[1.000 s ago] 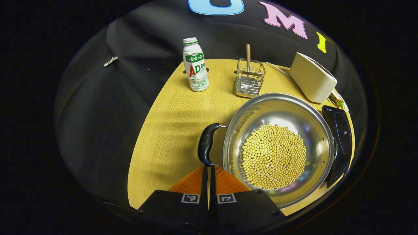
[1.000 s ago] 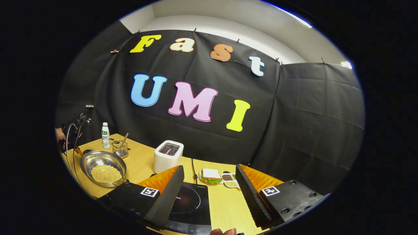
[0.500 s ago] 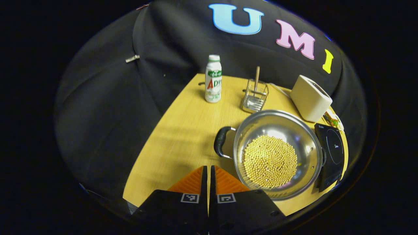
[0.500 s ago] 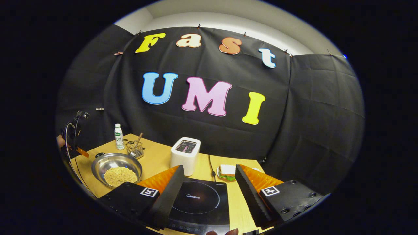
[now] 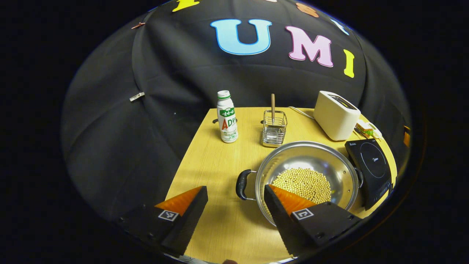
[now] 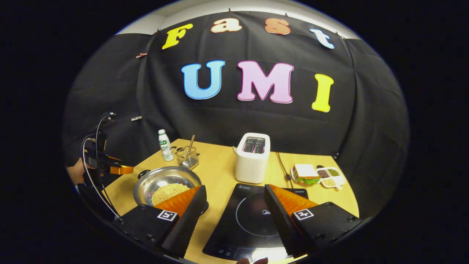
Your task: First push the handle of the pot to place it horizontally, then grasp the pot with both hands and set it on the induction cooktop.
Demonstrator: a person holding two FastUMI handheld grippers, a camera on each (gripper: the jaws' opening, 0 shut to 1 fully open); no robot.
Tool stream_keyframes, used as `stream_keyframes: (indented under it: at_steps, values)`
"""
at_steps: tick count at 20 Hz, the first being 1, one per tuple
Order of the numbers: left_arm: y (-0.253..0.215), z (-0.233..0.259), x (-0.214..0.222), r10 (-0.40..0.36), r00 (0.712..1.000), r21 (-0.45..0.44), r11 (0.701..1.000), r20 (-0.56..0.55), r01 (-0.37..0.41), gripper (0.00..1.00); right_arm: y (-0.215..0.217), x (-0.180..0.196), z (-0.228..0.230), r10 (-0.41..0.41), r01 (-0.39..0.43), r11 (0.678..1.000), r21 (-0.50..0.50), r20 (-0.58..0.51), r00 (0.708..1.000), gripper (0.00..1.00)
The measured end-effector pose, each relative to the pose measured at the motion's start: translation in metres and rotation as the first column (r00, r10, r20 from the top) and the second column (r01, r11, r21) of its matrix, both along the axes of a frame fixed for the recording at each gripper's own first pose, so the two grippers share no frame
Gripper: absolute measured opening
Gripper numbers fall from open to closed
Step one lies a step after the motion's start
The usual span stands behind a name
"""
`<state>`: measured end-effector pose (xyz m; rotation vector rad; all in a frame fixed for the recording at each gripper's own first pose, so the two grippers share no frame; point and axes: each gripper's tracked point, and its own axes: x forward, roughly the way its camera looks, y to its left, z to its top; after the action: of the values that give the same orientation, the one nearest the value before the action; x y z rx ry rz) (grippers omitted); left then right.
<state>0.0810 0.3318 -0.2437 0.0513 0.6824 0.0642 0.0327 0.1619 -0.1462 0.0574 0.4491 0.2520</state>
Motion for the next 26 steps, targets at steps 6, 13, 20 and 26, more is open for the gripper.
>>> stream_keyframes:
  at_steps: [6, 13, 20, 26]
  values:
    - [-0.011, -0.042, 0.024, -0.049, 0.989, -0.053, 0.998, -0.137, 0.042, 0.97, 0.052, 0.010, -0.066, 0.036, -0.026, 0.999, 0.048, -0.225, 0.974, 0.98]
    - [-0.018, -0.069, 0.046, -0.089, 0.975, -0.045, 0.996, -0.203, 0.081, 0.94, 0.088, 0.022, -0.127, 0.032, -0.004, 0.998, 0.069, -0.410, 0.912, 0.99]
    - [-0.019, -0.090, 0.052, -0.075, 0.968, -0.073, 0.996, -0.240, 0.059, 0.87, 0.107, 0.030, -0.186, 0.010, 0.021, 0.999, 0.049, -0.550, 0.835, 0.95]
    - [-0.017, -0.099, 0.047, -0.054, 0.967, -0.097, 0.995, -0.248, 0.030, 0.71, 0.116, 0.031, -0.207, -0.039, 0.092, 0.994, 0.054, -0.621, 0.783, 0.66]
